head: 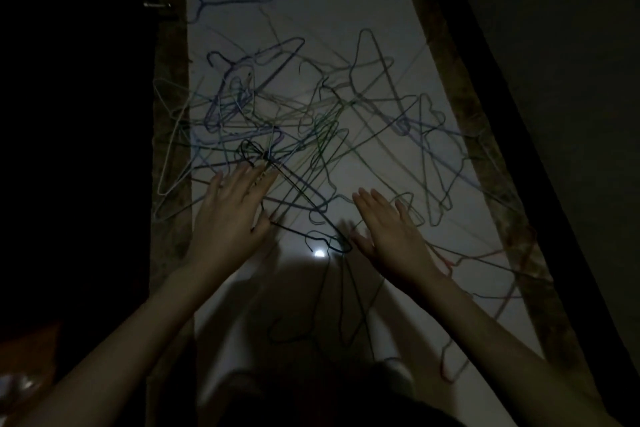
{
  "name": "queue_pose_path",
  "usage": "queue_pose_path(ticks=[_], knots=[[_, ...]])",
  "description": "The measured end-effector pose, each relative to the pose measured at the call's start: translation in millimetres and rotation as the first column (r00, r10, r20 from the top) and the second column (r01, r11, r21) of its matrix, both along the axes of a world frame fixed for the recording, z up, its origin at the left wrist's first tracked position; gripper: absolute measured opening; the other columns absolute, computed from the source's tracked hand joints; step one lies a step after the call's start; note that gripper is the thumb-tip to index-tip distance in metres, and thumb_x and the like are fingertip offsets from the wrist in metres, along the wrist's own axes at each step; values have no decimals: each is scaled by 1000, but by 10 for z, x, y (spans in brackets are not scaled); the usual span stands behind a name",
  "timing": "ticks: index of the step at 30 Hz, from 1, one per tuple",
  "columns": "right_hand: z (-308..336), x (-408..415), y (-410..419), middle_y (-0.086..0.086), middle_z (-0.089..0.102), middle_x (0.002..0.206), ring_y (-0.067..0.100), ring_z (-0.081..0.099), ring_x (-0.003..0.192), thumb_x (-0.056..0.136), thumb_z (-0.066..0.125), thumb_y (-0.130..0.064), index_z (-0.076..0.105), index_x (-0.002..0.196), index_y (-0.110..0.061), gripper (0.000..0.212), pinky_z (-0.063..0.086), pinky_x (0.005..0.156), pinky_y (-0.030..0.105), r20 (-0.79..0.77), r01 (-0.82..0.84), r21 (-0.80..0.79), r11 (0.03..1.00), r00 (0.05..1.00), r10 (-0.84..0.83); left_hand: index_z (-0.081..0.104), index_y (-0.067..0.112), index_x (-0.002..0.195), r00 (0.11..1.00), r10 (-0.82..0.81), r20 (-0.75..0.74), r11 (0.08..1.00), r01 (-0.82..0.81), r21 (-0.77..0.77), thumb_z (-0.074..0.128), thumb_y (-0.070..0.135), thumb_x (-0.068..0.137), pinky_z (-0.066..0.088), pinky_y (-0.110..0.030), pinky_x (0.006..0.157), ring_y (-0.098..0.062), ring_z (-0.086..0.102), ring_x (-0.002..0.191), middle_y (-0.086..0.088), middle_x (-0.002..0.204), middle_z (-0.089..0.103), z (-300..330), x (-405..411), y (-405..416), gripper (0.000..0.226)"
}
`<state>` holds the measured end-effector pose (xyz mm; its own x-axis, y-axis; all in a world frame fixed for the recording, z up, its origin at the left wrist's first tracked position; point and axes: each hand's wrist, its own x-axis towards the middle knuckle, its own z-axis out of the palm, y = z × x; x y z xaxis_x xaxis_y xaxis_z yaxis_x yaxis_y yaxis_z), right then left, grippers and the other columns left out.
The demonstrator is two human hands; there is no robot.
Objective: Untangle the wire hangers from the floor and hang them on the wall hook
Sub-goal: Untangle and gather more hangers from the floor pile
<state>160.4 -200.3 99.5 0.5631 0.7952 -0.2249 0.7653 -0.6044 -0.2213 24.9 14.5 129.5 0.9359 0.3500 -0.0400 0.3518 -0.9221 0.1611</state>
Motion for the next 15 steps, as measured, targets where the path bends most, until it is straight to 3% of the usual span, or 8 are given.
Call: queue_pose_path(ticks=[2, 5, 9, 15], knots=[[-481, 25, 61, 7, 50, 138, 22, 48, 127, 88, 35, -43, 43, 136, -10, 59, 29, 105, 45, 59, -33, -10, 999, 998, 34, 42, 15, 138, 1000, -22, -18, 1000, 22, 14, 33, 30, 84, 12, -39, 110, -29, 38, 133, -11, 139, 48, -490, -3, 88, 57], [-1131, 91, 214, 8, 60, 127, 22, 58, 117, 83, 35, -40, 55, 126, -8, 57, 44, 94, 49, 122, -85, 6, 996, 989, 83, 40, 19, 139, 999, -22, -31, 1000, 21, -5, 31, 32, 84, 14, -41, 113, -23, 32, 134, -9, 141, 46, -1189, -11, 158, 58], [-1894, 200, 423, 11, 53, 134, 26, 51, 124, 84, 34, -41, 49, 131, -7, 59, 34, 102, 49, 108, -147, 27, 989, 984, 143, 40, 20, 140, 1000, 3, 26, 998, -2, -64, 34, 34, 83, 6, -31, 111, -20, 28, 134, -8, 142, 45, -1895, 13, 285, 59], [-2368, 185, 687, 10, 51, 137, 25, 47, 127, 85, 36, -41, 47, 133, -9, 58, 23, 107, 43, 74, -172, 83, 982, 983, 166, 38, 20, 141, 996, 47, 80, 993, -38, -108, 31, 37, 84, 15, -40, 113, -20, 28, 136, -6, 144, 43, -2446, -61, 401, 60]])
